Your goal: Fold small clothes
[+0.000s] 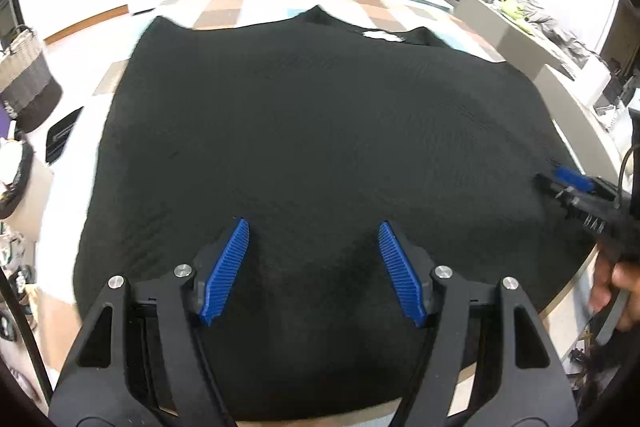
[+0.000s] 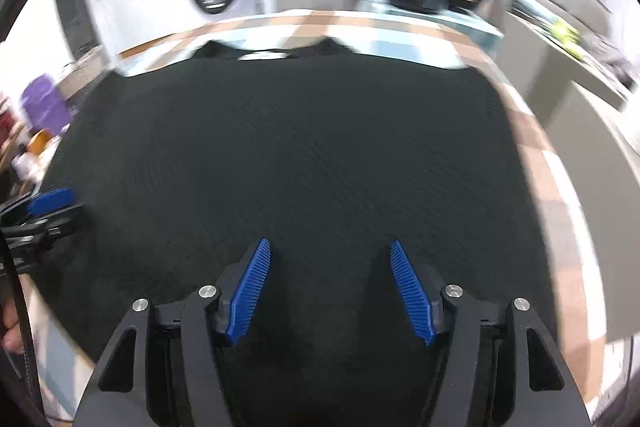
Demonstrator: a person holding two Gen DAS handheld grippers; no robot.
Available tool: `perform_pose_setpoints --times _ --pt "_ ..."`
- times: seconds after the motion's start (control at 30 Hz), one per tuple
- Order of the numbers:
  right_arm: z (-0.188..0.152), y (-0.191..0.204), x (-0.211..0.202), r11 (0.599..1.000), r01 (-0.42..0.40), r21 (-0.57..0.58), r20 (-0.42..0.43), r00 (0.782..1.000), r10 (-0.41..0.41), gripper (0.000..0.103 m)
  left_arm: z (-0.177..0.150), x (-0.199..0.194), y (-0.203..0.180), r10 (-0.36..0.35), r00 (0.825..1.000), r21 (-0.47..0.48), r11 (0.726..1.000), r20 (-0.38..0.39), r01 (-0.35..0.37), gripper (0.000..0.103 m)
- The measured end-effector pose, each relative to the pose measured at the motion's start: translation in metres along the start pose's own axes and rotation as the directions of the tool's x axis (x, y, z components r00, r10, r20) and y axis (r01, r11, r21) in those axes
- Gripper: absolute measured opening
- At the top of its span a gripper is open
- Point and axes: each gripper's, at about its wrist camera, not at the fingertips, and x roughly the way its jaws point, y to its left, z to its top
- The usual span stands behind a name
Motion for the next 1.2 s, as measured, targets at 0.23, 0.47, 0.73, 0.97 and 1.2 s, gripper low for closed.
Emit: perform_pose_setpoints --times 0.23,0.47,0.73,0.97,1.2 --pt "0.015 -0.014 0.003 0.998 0.000 0.069 -0.016 1.000 0.002 0.065 0.033 0.024 -0.004 -0.002 1.000 -0.015 1.000 -0.010 0.002 0.069" --pt "0.017 -0.018 0.011 0.996 0.060 0.071 -0.026 0.998 -0.058 0.070 0.022 0.013 0.012 0.063 0.998 -0.063 0.996 -0.020 -0.065 0.069" --pt "-0.002 0.008 -0.003 0.998 -0.064 -0.007 -0.023 0.998 0.064 0.078 -0.037 -0.029 0.007 0.083 0.996 -0.039 0.996 -0.020 -0.084 0.073" --pt "-0.003 0.015 -0.005 0.996 -0.093 0.006 -0.027 0.995 0.094 0.078 -0.080 -0.070 0.047 -0.010 1.000 -0.317 0.948 -0.018 0.004 0.073" --pt "-0.004 0.040 -0.019 0.987 -0.149 -0.063 -0.006 0.989 0.149 0.078 -0.094 -0.075 0.077 -0.018 0.997 -0.514 0.856 0.077 0.056 0.073"
